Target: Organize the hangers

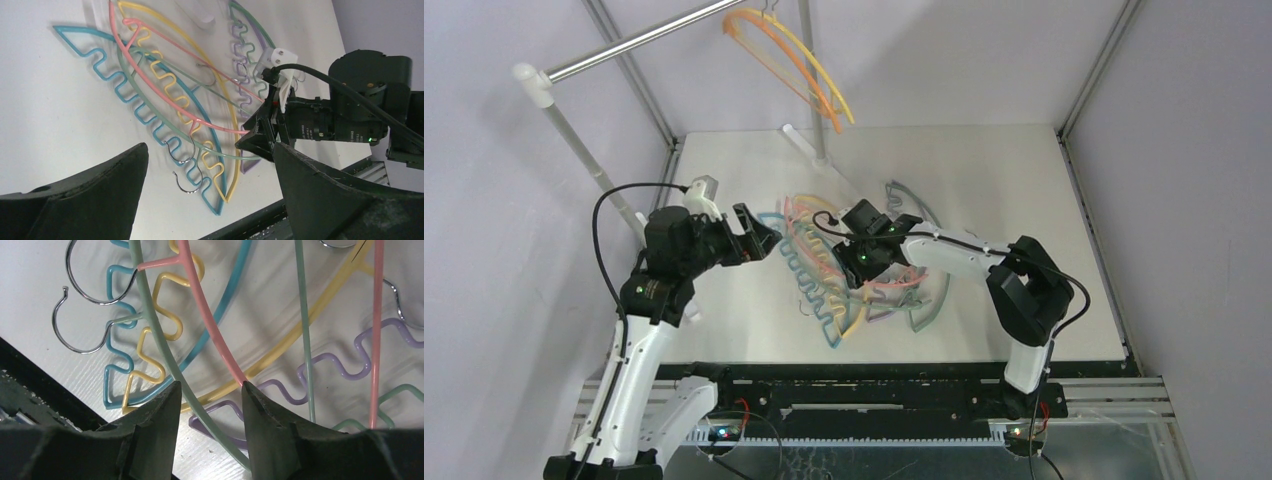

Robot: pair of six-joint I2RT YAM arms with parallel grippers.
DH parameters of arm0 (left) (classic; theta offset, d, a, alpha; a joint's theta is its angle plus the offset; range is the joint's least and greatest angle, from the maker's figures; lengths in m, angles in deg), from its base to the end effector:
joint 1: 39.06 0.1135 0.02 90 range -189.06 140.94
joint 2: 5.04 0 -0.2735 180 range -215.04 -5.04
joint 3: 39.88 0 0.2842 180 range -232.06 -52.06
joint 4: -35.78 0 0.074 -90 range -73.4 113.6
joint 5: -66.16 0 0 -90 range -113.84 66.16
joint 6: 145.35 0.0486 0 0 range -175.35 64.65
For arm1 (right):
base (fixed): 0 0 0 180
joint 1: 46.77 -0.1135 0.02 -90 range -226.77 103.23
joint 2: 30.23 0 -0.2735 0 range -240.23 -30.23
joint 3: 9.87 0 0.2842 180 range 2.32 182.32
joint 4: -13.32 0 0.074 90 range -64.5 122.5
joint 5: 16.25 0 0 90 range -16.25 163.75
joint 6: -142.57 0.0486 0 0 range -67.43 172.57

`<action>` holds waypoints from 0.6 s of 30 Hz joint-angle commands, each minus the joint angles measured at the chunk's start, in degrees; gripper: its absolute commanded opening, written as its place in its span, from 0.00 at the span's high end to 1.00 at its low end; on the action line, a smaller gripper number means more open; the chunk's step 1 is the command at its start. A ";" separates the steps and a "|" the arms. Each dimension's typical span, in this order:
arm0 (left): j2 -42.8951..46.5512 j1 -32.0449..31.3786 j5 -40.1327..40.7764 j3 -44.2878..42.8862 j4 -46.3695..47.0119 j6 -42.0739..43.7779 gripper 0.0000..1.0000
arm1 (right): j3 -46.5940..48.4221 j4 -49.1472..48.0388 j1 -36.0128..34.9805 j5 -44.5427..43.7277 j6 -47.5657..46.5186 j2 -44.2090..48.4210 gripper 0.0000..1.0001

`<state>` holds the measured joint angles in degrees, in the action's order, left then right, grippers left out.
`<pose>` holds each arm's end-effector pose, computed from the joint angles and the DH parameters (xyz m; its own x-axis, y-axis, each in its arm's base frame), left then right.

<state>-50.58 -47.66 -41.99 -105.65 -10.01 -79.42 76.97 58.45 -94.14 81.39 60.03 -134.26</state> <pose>0.1990 -0.0454 0.3551 -0.5608 -0.3072 -0.7689 0.2094 0.8458 -0.4907 0.2760 0.3094 0.1867 -0.6948 -0.5648 -0.4453 -0.6866 0.7051 0.1770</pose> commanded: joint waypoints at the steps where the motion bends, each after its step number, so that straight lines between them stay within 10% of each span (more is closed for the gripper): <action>1: 1.15 0.09 0.14 1.71 3.33 -1.66 0.01 | 2.94 -1.14 -1.23 -3.31 -2.32 -1.05 0.44; 18: 1.74 0.11 -1.33 3.33 2.73 -1.12 0.01 | 7.63 0.06 -1.40 -3.67 -2.28 -8.86 0.58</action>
<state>-50.17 -47.66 -42.10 -103.22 -8.59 -80.41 82.54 58.98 -95.08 78.05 58.37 -144.20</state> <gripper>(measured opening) 0.990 0.468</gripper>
